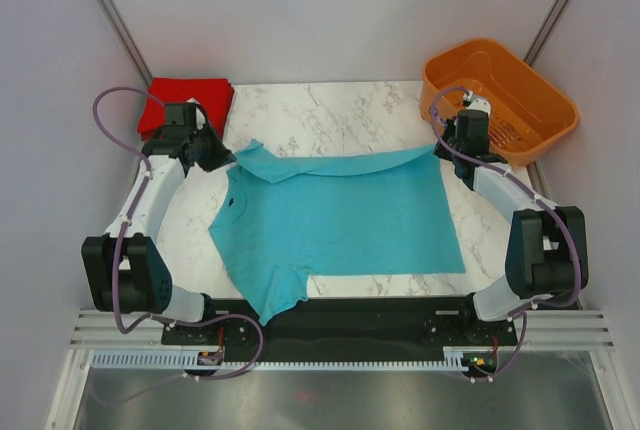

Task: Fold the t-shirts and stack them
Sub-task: Fold the tshirt

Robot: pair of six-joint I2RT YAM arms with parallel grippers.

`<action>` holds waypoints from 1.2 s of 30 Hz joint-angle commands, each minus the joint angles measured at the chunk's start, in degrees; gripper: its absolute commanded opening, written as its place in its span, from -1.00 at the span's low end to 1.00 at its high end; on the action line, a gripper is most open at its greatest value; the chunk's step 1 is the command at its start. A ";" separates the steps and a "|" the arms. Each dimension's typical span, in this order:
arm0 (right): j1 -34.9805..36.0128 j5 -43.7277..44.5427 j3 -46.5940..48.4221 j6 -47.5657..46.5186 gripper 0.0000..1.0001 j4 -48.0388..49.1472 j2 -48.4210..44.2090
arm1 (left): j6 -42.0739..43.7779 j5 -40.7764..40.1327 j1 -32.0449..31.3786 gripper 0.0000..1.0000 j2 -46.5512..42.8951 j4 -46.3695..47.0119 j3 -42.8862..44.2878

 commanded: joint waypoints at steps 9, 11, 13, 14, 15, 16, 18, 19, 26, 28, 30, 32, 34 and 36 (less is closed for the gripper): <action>-0.08 1.71 -2.15 -0.78 -1.00 -6.54 -5.08 | -2.93 1.31 2.84 -0.95 -7.85 -5.28 -2.54; -0.08 2.15 -2.67 -0.34 -1.00 -8.04 -5.52 | -3.01 0.77 2.93 -0.95 -9.34 -5.72 -4.82; -0.08 2.67 -4.16 0.36 -1.00 -8.92 -5.52 | -3.72 1.91 2.93 -0.95 -10.57 -5.64 -8.67; -0.08 3.20 -4.78 0.54 -1.00 -9.19 -5.43 | -3.81 2.00 2.93 -0.95 -10.93 -5.72 -9.91; -0.08 3.64 -5.83 0.80 -1.00 -9.36 -5.34 | -4.07 1.74 2.85 -0.95 -11.45 -5.64 -11.23; -0.08 3.90 -6.36 0.89 -1.00 -9.28 -5.08 | -4.33 1.21 2.93 -0.95 -12.15 -5.64 -12.46; -0.08 4.35 -7.50 0.98 -1.00 -9.28 -4.73 | -4.86 -0.80 2.93 -0.95 -13.82 -5.55 -15.54; -0.08 4.09 -7.77 1.15 -1.00 -9.10 -4.29 | -4.77 -1.51 2.93 -0.95 -14.18 -5.55 -17.03; -0.08 4.70 -8.39 1.42 -1.00 -9.28 -2.09 | -6.53 -2.22 2.84 -0.96 -12.51 -5.46 -22.57; -0.08 5.22 -8.74 1.42 -1.00 -9.28 -1.83 | -6.97 -3.80 2.93 -0.95 -12.68 -5.37 -23.80; -0.17 5.40 -9.00 1.51 -1.00 -9.36 -1.65 | -7.41 -5.72 2.93 -0.95 -13.04 -5.28 -24.60; -0.08 6.01 -9.09 1.59 -1.00 -9.45 -1.39 | -7.93 -6.61 2.93 -0.95 -13.65 -5.20 -25.30; 0.01 6.89 -8.65 1.68 -1.00 -10.33 -0.78 | -7.94 -7.49 2.85 -0.95 -13.74 -5.20 -25.83; -0.08 7.16 -8.56 1.68 -1.00 -10.86 -0.51 | -8.29 -7.67 2.85 -0.95 -13.74 -5.28 -26.36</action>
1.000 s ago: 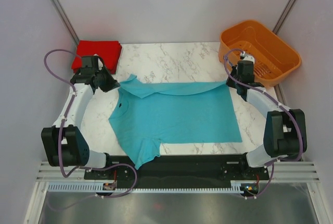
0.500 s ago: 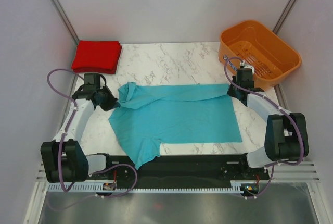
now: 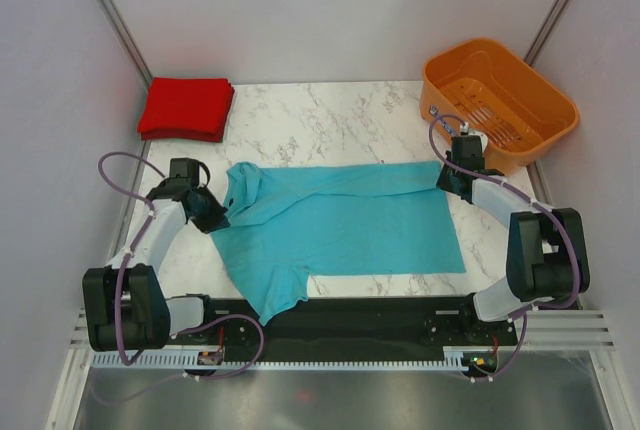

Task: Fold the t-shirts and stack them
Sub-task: Fold the tshirt

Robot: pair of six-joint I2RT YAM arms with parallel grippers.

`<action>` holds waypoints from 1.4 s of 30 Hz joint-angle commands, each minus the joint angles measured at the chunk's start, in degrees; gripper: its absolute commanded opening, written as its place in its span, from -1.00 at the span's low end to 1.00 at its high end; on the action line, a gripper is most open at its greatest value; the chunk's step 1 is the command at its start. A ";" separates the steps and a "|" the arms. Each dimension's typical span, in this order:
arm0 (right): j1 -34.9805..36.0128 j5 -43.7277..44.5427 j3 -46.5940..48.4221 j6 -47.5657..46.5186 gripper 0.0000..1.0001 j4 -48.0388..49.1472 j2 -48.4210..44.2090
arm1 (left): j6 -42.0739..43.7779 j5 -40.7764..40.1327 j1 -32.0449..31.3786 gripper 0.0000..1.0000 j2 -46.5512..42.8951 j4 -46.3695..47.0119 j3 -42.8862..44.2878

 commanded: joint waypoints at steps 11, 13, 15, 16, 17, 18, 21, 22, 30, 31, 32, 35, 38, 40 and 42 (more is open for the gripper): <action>-0.08 2.53 -0.87 1.84 -1.00 -1.57 1.04 | -4.17 -1.85 0.05 -0.95 -0.43 1.08 -3.40; -0.08 2.35 -0.88 1.93 -0.99 -1.75 1.31 | -3.99 -1.33 -0.04 -0.95 -0.08 1.34 -3.67; 0.01 2.00 -0.70 2.02 -0.89 -1.84 1.05 | -3.64 -0.10 -0.04 -0.95 -0.07 1.43 -3.75; -0.08 2.00 -0.61 2.10 -0.74 -2.36 0.96 | -3.38 0.60 0.05 -0.95 0.10 1.43 -3.58; -0.08 2.00 -0.53 2.02 -0.68 -2.71 0.70 | -3.20 0.70 0.05 -0.95 0.10 1.34 -3.40; -0.08 2.35 -0.44 2.10 -0.63 -3.24 0.26 | -3.20 0.79 0.05 -0.92 0.10 1.34 -3.05; 0.01 2.09 0.00 2.37 -0.47 -4.91 -1.23 | -2.76 1.84 0.05 -0.51 0.02 0.90 -1.83; 0.01 1.48 0.09 2.54 -0.46 -5.09 -1.59 | -2.41 2.01 0.05 -0.13 -0.33 0.82 -1.30; 0.45 -3.18 1.58 3.51 -0.52 -2.72 1.13 | 2.32 2.63 -0.48 0.18 0.44 0.99 5.28; 0.45 -3.88 1.67 3.77 -0.52 -2.46 1.48 | 3.38 2.72 -0.57 0.24 2.45 1.08 6.60; 0.53 -5.80 1.50 4.03 -0.52 -1.32 1.66 | 4.26 3.07 -0.48 0.25 3.61 1.25 8.01; 2.90 -7.23 0.79 4.83 -0.51 0.96 0.61 | 8.04 3.25 -0.30 0.26 8.53 2.74 14.59; 8.43 -8.28 1.76 6.23 -0.47 3.51 -0.18 | 9.63 6.57 0.13 0.27 14.31 3.71 20.91; 13.68 -9.43 2.46 8.25 -0.43 5.53 0.08 | 10.16 8.33 0.13 0.28 17.57 4.85 24.18; 18.78 -9.34 3.16 12.20 -0.40 8.52 1.39 | 10.77 9.74 0.22 0.27 23.11 4.95 29.62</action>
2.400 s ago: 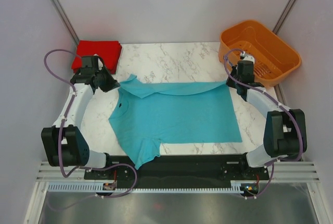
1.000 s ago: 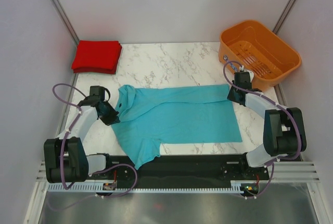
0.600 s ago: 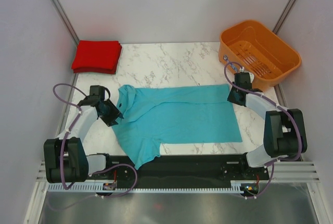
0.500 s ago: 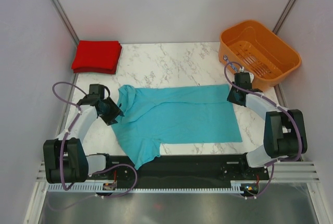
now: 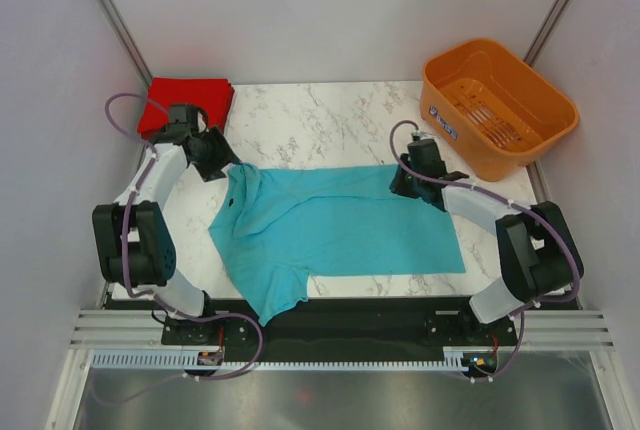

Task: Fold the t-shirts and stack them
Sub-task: Fold the tshirt

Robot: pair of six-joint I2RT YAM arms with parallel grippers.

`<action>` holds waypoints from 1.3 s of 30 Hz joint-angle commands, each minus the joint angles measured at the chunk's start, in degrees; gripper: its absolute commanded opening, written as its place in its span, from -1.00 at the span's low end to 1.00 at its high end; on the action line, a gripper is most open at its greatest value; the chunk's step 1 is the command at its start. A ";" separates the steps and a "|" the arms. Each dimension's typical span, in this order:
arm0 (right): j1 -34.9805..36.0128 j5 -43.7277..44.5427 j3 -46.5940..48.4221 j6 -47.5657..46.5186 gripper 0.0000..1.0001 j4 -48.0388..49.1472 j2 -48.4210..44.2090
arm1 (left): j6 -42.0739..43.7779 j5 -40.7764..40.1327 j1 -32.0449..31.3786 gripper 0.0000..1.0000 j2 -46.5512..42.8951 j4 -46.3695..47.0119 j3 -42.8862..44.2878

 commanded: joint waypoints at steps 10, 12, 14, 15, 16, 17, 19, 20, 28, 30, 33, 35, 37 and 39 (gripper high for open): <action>23.62 5.69 8.60 18.75 -0.09 17.64 8.32 | 4.81 14.33 1.12 0.14 22.61 2.81 20.31; 25.20 7.19 10.89 18.75 -0.09 16.76 10.08 | 4.55 13.57 0.95 0.12 23.59 2.72 20.32; 25.65 7.02 11.78 18.58 -0.09 16.06 10.87 | 5.33 11.55 0.60 0.10 24.21 2.81 19.97; 25.82 7.19 11.87 18.49 -0.09 16.06 10.88 | 5.60 10.32 0.42 0.10 24.30 2.72 19.97; 25.91 7.54 11.87 18.31 -0.09 16.06 10.79 | 5.86 8.05 0.07 0.10 24.21 2.72 20.05; 26.00 7.80 11.96 18.23 -0.09 16.06 10.79 | 5.78 7.07 0.07 0.10 24.13 2.72 20.14; 26.09 7.37 13.09 16.92 -0.10 16.06 11.40 | 5.34 6.44 -0.11 0.10 24.39 2.72 20.41; 26.09 7.02 13.80 16.30 -0.10 15.97 12.53 | 5.08 6.88 -0.11 0.10 25.17 2.72 21.10; 27.93 4.12 21.88 13.13 -0.11 17.63 19.21 | 4.37 9.43 -0.72 0.01 28.78 2.63 22.52; 28.55 1.93 24.33 11.90 -0.10 19.13 20.97 | 4.37 8.64 -0.81 -0.08 29.13 2.54 22.69; 29.43 -3.08 28.98 9.27 -0.05 22.81 26.76 | 4.20 6.71 -0.55 -0.26 28.96 2.28 23.13; 29.87 -4.05 31.63 8.12 -0.01 23.00 29.32 | 4.20 6.27 -0.11 -0.38 29.05 2.02 23.57; 30.66 -5.29 35.32 7.15 0.06 22.83 32.66 | 4.28 5.30 0.77 -0.55 29.13 1.58 23.75; 31.71 -5.73 39.26 6.02 0.08 20.12 34.60 | 3.76 4.51 2.08 -0.69 29.22 0.87 23.75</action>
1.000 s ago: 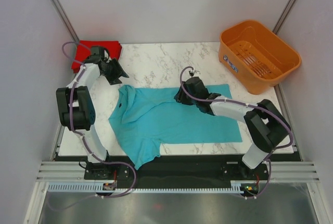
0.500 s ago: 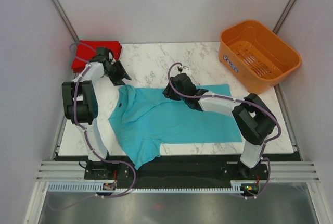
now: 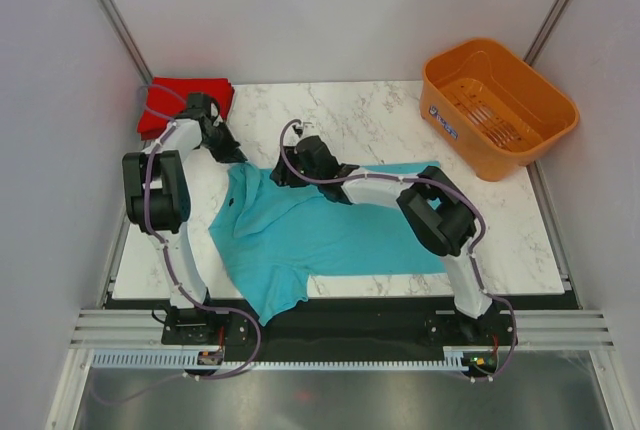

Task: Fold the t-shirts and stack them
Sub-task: Fold the tshirt

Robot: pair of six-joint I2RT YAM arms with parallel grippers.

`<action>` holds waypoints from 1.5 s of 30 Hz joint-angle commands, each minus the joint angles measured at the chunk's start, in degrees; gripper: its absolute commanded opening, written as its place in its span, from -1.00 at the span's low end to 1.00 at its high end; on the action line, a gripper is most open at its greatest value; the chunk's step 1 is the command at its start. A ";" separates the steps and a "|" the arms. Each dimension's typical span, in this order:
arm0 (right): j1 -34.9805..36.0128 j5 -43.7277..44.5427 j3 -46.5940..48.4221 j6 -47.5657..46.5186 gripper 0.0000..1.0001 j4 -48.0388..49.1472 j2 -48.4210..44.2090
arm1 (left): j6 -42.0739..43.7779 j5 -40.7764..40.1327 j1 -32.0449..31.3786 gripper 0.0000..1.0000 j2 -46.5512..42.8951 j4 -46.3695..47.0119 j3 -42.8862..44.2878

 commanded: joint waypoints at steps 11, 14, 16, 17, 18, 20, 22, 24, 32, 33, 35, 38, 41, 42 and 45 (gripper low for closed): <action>5.24 12.61 2.00 7.82 -0.01 -11.45 -3.23 | 1.53 -1.87 3.72 -0.50 -9.87 -2.48 -2.98; 5.51 16.05 -0.99 9.41 -0.01 -12.42 -6.39 | 3.55 -4.15 0.30 -0.30 -15.94 -2.48 -9.30; 5.51 16.84 -4.07 10.91 0.00 -12.42 -8.58 | 3.90 -5.65 -2.07 -0.17 -20.16 -2.39 -14.30; 5.51 16.67 -5.47 11.35 0.00 -12.42 -9.12 | 3.99 -6.00 -3.82 -0.10 -21.56 -2.22 -15.72; 5.51 16.41 -6.01 12.05 0.00 -12.42 -9.47 | 4.08 -7.14 -5.32 -0.06 -22.80 -2.22 -17.21; 5.94 15.53 -6.63 12.14 0.00 -12.42 -10.18 | 4.17 -8.11 -6.21 0.02 -25.96 -2.22 -21.35; 6.12 15.70 -7.42 11.79 0.00 -12.42 -10.79 | 4.25 -8.99 -6.39 0.04 -28.33 -2.22 -24.51; 6.21 15.79 -8.91 11.79 0.00 -12.16 -11.32 | 4.43 -8.56 -6.56 0.04 -29.39 -2.30 -26.10; 8.05 14.03 -10.59 12.67 0.01 -11.20 -12.90 | 1.36 -11.54 -7.27 0.06 -37.04 -2.39 -36.65; 8.32 13.95 -10.41 12.58 0.01 -11.02 -12.82 | 0.92 -11.63 -7.27 0.07 -37.22 -2.48 -37.35; 8.32 13.77 -10.24 12.67 0.01 -11.02 -12.20 | -0.49 -12.07 -7.27 0.04 -37.57 -2.57 -39.20; 8.32 13.33 -11.11 12.67 0.01 -10.41 -12.81 | -1.90 -14.08 -7.27 0.01 -37.40 -2.48 -40.35; 8.32 13.07 -11.81 12.50 0.01 -9.79 -13.87 | -2.86 -15.67 -7.18 -0.06 -35.99 -2.48 -40.17; 8.32 13.07 -12.08 12.23 0.01 -9.79 -14.31 | -3.30 -15.76 -7.27 -0.07 -35.82 -2.48 -40.26; 8.41 13.50 -12.96 12.06 0.01 -9.61 -15.27 | -3.57 -15.59 -7.27 -0.18 -33.98 -2.48 -40.08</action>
